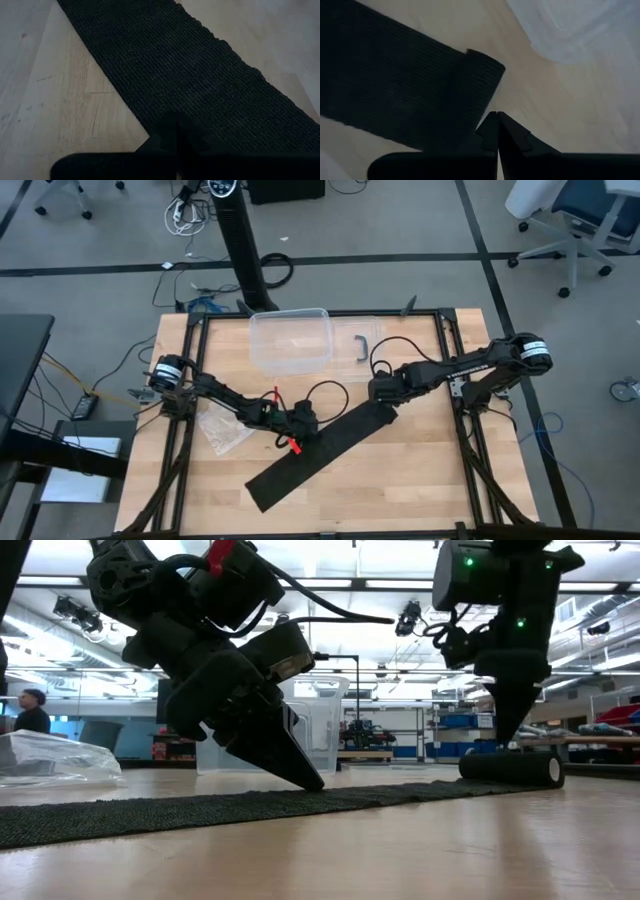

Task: Roll bandage
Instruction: Roll the black bandage

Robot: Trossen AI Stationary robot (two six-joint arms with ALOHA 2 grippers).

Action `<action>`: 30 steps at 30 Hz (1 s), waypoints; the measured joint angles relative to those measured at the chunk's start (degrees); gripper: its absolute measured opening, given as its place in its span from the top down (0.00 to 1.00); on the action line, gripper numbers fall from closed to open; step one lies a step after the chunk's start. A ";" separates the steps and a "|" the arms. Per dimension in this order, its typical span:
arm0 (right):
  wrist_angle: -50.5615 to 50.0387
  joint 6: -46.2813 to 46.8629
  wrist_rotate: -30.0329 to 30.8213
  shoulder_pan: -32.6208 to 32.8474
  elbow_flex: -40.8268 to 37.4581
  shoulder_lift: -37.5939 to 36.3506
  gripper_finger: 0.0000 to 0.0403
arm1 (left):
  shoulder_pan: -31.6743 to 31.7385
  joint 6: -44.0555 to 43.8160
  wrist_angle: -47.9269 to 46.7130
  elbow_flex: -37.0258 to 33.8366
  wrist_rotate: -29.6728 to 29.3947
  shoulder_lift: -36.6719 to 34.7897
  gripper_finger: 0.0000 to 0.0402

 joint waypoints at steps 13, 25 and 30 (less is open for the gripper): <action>8.22 -3.18 -7.30 0.06 0.04 3.06 1.00 | 0.00 -0.15 -0.02 0.00 0.00 -0.02 1.00; 4.91 -2.54 -4.06 1.52 0.83 1.51 1.00 | 0.00 -0.17 -0.02 0.00 0.00 0.00 1.00; 1.14 -0.51 -1.93 1.32 0.81 1.83 1.00 | 0.02 -0.20 -0.02 0.00 0.00 -0.02 1.00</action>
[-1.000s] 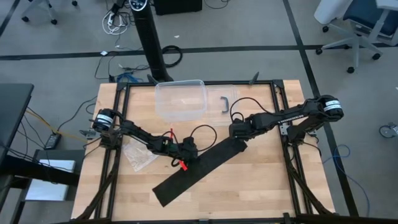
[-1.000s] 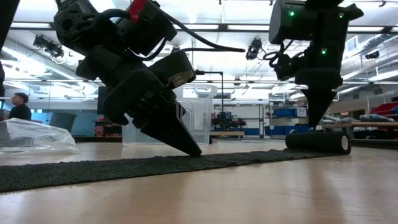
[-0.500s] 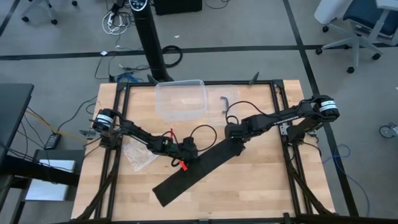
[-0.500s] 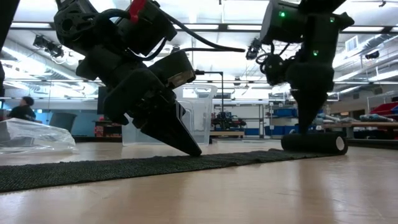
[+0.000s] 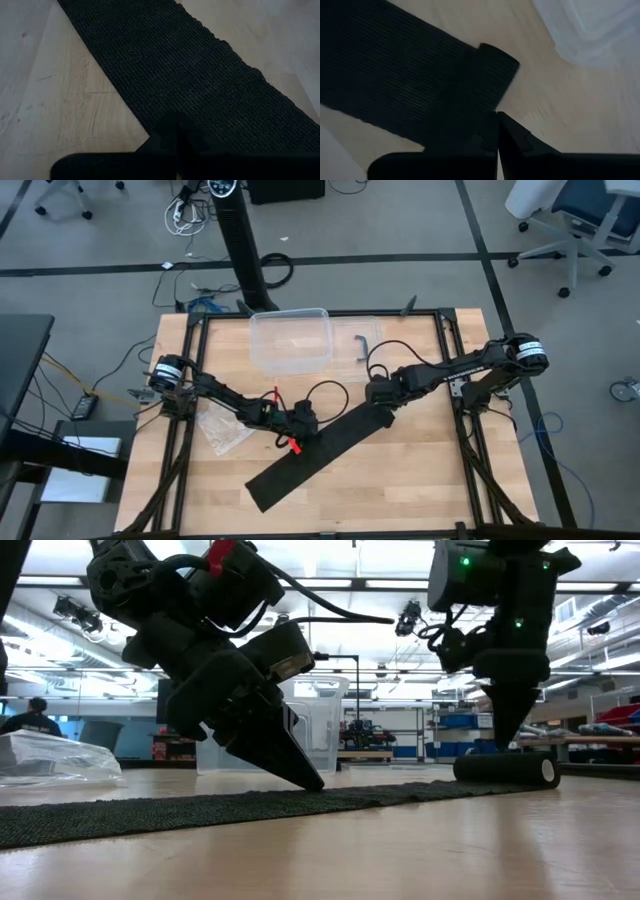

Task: Roll bandage
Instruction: Roll the black bandage

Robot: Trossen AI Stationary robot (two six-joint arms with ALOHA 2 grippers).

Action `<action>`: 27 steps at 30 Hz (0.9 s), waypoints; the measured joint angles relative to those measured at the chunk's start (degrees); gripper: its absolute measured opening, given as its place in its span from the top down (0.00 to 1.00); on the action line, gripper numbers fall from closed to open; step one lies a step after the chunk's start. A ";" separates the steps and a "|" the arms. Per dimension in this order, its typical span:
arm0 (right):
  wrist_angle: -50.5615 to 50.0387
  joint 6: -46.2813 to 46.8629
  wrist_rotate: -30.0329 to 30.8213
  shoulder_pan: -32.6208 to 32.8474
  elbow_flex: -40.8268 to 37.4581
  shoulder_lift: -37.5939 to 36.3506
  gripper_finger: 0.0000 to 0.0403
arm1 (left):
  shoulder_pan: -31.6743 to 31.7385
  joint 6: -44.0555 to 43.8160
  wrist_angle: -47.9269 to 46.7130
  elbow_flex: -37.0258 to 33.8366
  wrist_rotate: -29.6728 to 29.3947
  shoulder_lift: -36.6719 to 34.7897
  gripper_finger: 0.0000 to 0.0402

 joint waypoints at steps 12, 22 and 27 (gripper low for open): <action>5.26 -1.35 -4.62 0.07 -0.04 1.41 1.00 | 0.00 -0.18 -0.07 0.00 0.02 0.00 1.00; 6.37 -3.26 -3.03 1.41 0.97 1.93 1.00 | 0.00 -0.39 -0.31 0.00 0.00 -0.02 1.00; 1.93 -1.74 -0.18 1.64 2.01 1.16 1.00 | 0.00 -0.39 -0.32 0.00 0.02 -0.02 1.00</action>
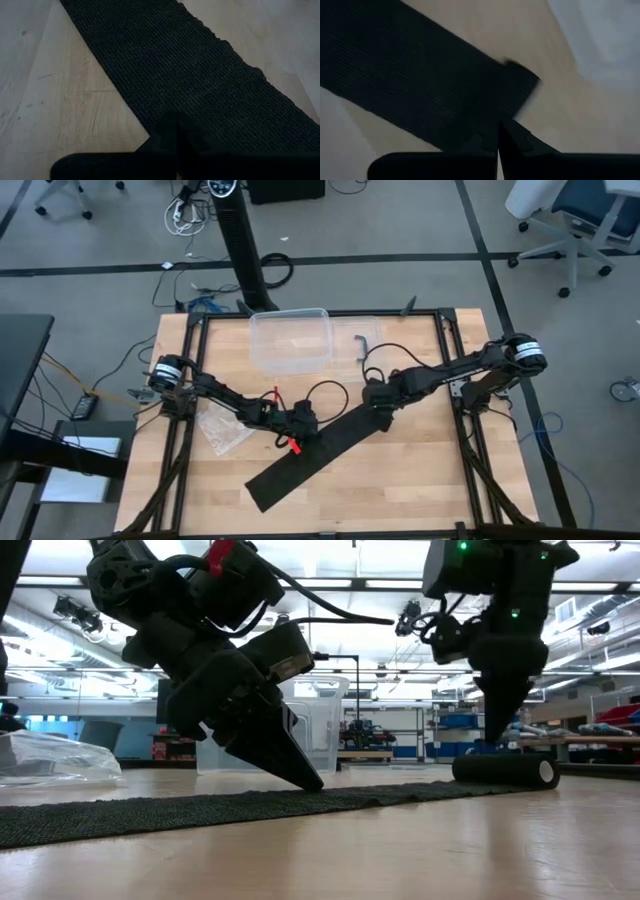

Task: Roll bandage
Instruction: Roll the black bandage

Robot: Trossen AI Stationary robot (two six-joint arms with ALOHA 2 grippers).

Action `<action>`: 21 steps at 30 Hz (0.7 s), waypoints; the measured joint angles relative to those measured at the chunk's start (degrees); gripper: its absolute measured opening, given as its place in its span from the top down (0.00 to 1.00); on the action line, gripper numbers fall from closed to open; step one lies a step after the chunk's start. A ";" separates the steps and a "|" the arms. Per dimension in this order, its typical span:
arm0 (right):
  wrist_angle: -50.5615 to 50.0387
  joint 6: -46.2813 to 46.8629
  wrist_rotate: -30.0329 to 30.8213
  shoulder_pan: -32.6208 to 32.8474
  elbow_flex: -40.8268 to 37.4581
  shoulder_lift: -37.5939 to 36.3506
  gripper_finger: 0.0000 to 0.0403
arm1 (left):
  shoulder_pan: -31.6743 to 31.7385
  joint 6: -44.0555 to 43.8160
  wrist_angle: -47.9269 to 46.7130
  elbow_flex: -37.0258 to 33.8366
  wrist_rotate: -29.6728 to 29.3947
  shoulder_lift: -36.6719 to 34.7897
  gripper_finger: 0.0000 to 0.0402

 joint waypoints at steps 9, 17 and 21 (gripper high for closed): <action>-0.60 2.88 -1.37 -0.99 -2.76 0.20 1.00 | 0.00 -0.02 0.17 0.00 0.00 0.00 1.00; 6.77 0.38 -5.30 -0.77 -2.89 0.09 1.00 | -0.01 -0.03 0.28 0.00 -0.01 0.00 1.00; 9.27 -0.40 -7.18 -0.77 -2.89 0.09 1.00 | 0.00 -0.02 0.28 0.00 0.00 0.00 1.00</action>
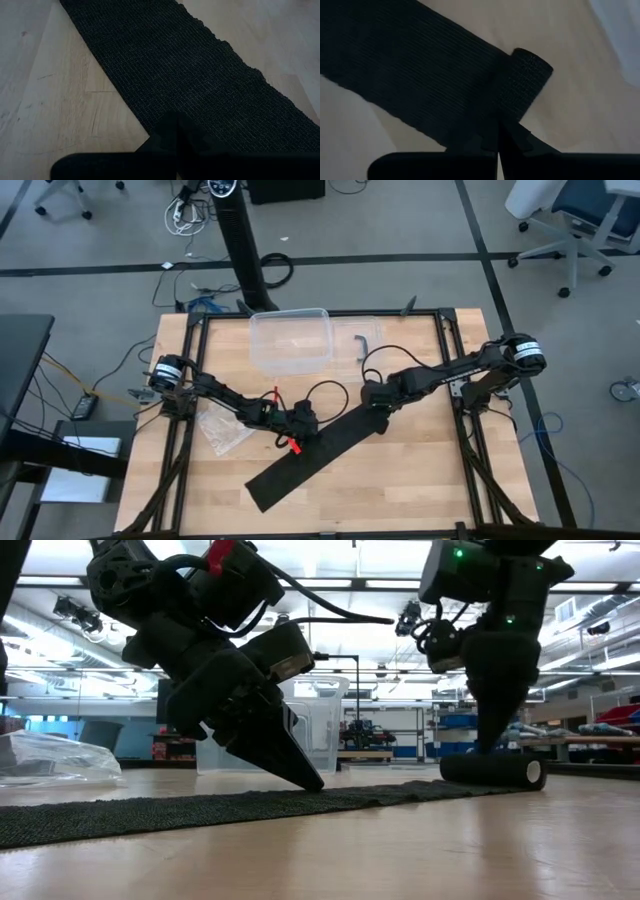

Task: Roll bandage
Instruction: Roll the black bandage

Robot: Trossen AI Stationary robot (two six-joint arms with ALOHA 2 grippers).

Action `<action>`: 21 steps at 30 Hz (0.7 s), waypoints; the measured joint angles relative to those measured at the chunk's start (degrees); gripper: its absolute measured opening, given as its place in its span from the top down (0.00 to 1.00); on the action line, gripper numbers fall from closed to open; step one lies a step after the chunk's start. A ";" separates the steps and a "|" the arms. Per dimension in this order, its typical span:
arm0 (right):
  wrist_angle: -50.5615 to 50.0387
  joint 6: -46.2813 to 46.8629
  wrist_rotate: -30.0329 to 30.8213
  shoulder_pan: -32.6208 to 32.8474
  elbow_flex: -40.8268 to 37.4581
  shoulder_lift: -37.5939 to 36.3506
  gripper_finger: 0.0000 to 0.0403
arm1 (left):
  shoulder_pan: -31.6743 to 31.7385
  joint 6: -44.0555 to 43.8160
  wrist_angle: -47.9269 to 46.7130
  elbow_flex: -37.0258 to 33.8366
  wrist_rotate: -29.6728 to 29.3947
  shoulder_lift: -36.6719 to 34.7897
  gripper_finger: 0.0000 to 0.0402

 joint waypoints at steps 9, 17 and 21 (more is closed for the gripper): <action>-0.23 -2.05 0.42 1.46 1.61 -1.39 1.00 | -0.02 -0.02 -0.09 0.00 0.00 0.00 1.00; -8.76 2.00 5.52 0.07 1.17 -1.16 1.00 | -0.02 -0.02 -0.13 0.00 0.00 0.00 1.00; -7.23 2.28 4.87 -0.77 -0.42 -1.16 1.00 | -0.02 -0.02 -0.14 0.00 0.00 0.00 1.00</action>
